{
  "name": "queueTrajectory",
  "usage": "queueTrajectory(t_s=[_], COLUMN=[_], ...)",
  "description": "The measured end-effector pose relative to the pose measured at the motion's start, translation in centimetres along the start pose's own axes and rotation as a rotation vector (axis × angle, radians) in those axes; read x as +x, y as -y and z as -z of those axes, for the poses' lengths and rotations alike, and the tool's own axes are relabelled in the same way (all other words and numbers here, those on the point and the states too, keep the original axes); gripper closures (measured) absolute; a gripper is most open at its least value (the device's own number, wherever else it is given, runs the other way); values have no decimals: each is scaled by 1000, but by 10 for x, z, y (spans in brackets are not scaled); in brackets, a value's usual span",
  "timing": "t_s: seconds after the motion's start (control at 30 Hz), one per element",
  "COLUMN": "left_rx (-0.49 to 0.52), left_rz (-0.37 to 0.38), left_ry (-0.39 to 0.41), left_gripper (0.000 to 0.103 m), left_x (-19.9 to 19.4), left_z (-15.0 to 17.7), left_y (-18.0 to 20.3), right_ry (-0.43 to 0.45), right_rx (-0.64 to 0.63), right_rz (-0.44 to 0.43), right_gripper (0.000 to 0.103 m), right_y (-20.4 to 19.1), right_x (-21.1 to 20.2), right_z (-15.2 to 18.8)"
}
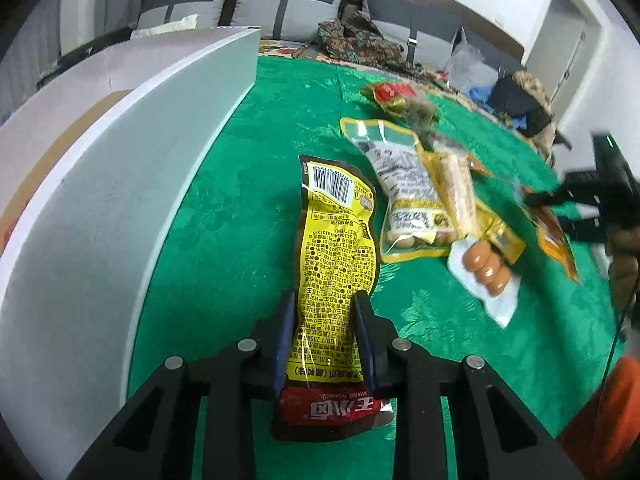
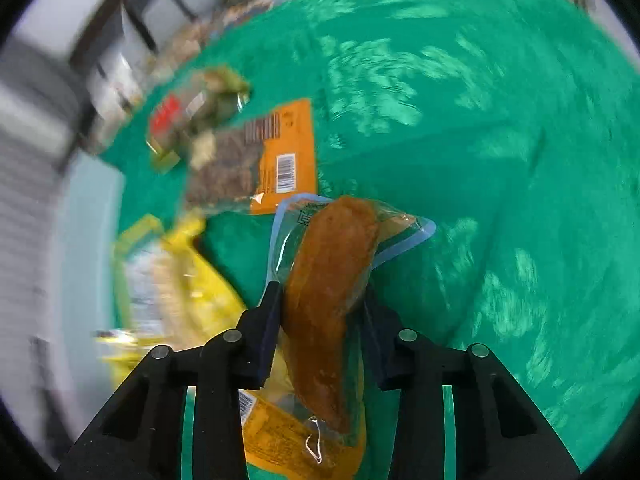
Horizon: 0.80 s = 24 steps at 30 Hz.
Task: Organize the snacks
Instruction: 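Close the left tool on the yellow pouch while the right grasps the orange sausage pouch, then carry both pouches into the white box and open both tools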
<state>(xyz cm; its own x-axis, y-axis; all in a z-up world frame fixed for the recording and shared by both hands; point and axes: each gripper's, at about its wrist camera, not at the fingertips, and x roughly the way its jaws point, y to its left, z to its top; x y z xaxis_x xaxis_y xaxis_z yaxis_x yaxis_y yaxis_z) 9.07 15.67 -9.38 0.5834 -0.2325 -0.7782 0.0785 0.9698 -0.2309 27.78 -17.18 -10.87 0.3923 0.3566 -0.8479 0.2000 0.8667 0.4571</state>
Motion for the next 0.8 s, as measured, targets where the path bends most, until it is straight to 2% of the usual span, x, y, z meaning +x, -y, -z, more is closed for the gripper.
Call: queueTrajectory(t_s=[0.17, 0.27, 0.33, 0.47, 0.53, 0.63, 0.73, 0.8], left_rx=[-73, -137, -168, -209, -226, -228, -247, -269], left_rz=[81, 136, 159, 155, 114, -18, -143, -243], left_ry=[45, 85, 117, 202, 240, 278, 280, 262], left_gripper=[75, 75, 75, 75, 75, 75, 74, 68], left_x=[-23, -46, -64, -109, -130, -151, -158, -154], left_z=[-10, -22, -32, -61, -76, -91, -92, -87], left_y=[-1, -8, -15, -50, -78, -123, -166, -192], right_ry=[54, 63, 70, 68, 59, 18, 2, 7], right_rx=[60, 63, 33, -59, -131, -260, -371, -440], right_rz=[-139, -196, -247, -398, -460, -551, -564, -546], right_gripper=[65, 65, 65, 65, 65, 64, 64, 59], right_y=[25, 17, -4, -81, -132, -227, -303, -351], right_x=[-39, -52, -63, -81, -85, -81, -68, -50], right_z=[16, 23, 27, 37, 41, 54, 74, 90])
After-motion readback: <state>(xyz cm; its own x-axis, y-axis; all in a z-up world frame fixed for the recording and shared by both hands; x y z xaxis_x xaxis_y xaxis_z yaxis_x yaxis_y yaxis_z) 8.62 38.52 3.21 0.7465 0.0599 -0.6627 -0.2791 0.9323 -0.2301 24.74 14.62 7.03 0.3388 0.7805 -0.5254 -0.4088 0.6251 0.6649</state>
